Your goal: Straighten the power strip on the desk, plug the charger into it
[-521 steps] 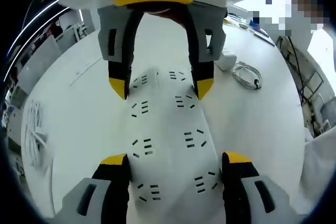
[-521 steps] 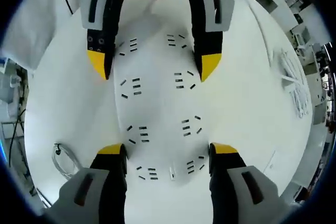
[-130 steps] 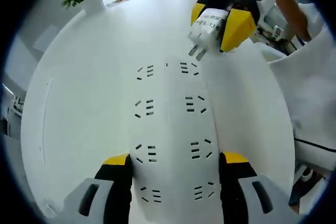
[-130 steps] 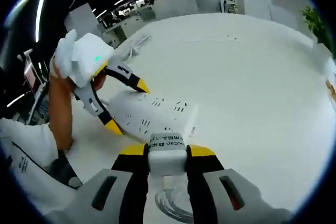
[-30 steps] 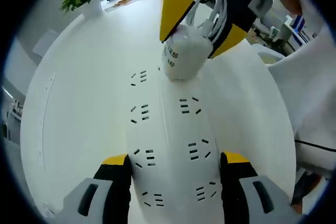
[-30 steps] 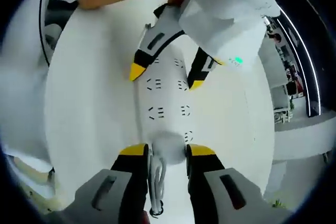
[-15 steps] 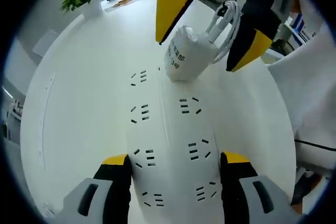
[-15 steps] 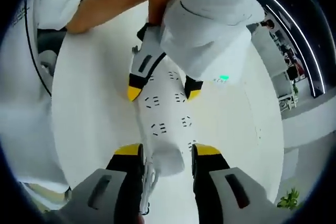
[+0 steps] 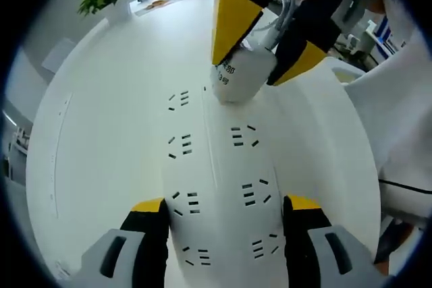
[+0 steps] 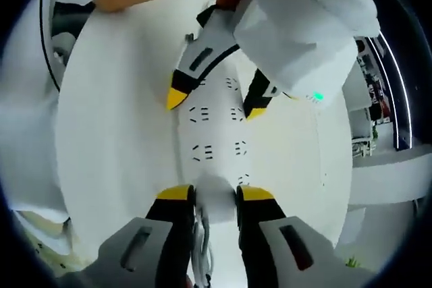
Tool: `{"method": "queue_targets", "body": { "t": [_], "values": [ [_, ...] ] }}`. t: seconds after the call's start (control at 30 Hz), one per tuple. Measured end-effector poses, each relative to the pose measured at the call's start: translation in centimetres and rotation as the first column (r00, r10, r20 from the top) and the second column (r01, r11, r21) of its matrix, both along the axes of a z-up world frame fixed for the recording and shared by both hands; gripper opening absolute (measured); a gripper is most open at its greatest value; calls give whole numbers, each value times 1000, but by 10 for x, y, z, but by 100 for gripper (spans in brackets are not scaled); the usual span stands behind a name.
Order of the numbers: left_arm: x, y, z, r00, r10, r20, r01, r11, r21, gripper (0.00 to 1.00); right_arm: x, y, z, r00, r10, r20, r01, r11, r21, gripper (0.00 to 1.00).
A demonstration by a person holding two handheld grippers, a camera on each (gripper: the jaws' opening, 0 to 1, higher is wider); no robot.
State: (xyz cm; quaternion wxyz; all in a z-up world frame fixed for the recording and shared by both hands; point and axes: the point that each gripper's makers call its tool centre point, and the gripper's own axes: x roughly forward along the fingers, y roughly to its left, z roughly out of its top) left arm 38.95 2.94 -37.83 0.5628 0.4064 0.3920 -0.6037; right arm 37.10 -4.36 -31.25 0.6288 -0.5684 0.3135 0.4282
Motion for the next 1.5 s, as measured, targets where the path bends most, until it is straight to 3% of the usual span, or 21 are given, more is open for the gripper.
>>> {"method": "queue_targets", "body": {
  "t": [0.13,0.43,0.87,1.03,1.23,1.5],
  "values": [
    [0,0,0,1000,-2,0,2,1000,-1,70,2,1,0,1000,5,-6,-5,1000,12,23],
    [0,-1,0,1000,-10,1,10,1000,0,69,4,6,-3,996,30,-83,-31,999,-12,21],
    [3,-2,-1,1000,-14,2,14,1000,1,69,5,6,-5,994,27,-108,-25,1000,19,20],
    [5,-2,-2,1000,-13,2,13,1000,3,69,5,6,-7,995,27,-94,-28,1000,-6,21],
    [6,-1,-2,1000,-10,2,10,1000,4,69,6,4,-5,995,7,-101,-4,999,36,23],
    [3,-1,-2,1000,-10,3,10,1000,3,70,2,6,-4,996,43,-77,-42,999,21,24]
  ]
}}
